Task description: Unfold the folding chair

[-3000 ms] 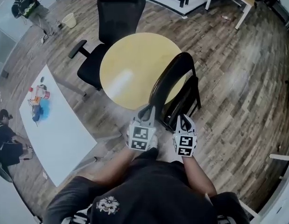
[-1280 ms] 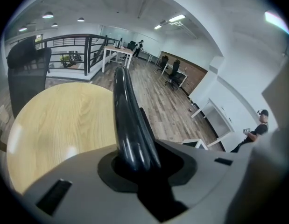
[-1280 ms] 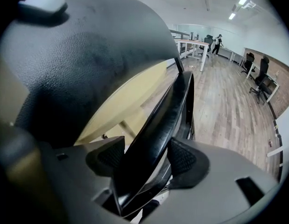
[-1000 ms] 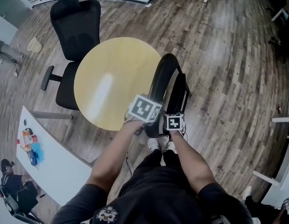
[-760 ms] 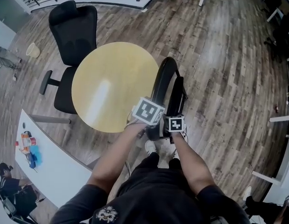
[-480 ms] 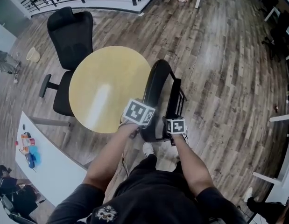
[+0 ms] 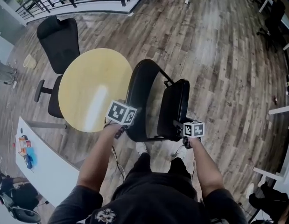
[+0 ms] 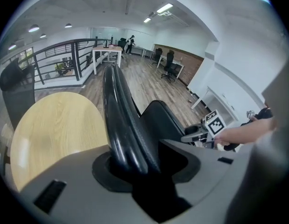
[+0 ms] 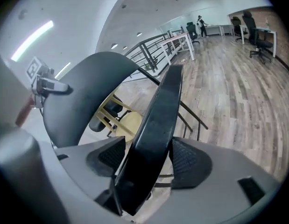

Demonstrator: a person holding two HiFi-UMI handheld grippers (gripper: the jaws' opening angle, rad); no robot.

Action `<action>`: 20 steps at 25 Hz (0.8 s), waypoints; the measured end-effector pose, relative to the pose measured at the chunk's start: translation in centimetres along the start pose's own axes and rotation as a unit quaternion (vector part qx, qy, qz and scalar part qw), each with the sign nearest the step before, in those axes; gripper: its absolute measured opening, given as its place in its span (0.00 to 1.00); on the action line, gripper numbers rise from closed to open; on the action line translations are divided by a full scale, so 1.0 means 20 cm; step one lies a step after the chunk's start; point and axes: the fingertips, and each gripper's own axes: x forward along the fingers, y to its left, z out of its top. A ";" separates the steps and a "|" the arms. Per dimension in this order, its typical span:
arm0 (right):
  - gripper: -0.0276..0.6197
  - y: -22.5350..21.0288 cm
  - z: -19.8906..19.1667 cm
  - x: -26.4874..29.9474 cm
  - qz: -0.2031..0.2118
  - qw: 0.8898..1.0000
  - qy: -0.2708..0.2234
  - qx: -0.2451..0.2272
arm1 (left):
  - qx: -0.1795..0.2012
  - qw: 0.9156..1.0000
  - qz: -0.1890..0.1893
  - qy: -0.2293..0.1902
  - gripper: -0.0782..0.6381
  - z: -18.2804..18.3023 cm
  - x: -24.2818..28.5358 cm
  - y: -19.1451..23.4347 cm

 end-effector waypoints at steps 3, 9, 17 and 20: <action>0.57 -0.22 -0.08 -0.07 0.020 0.999 0.011 0.025 | 0.000 1.000 0.013 0.016 0.36 -0.02 0.09 -0.04; 0.64 -0.71 -0.27 -0.13 0.007 0.996 0.012 0.093 | -0.071 0.997 0.035 0.020 0.41 -0.09 0.32 -0.01; 0.64 -1.29 -0.50 -0.10 -0.032 0.990 0.011 0.136 | -0.085 0.995 0.038 0.041 0.42 -0.16 0.60 -0.01; 0.64 -1.50 -0.58 -0.07 -0.045 0.987 0.007 0.154 | -0.089 0.995 0.034 0.042 0.43 -0.18 0.71 -0.03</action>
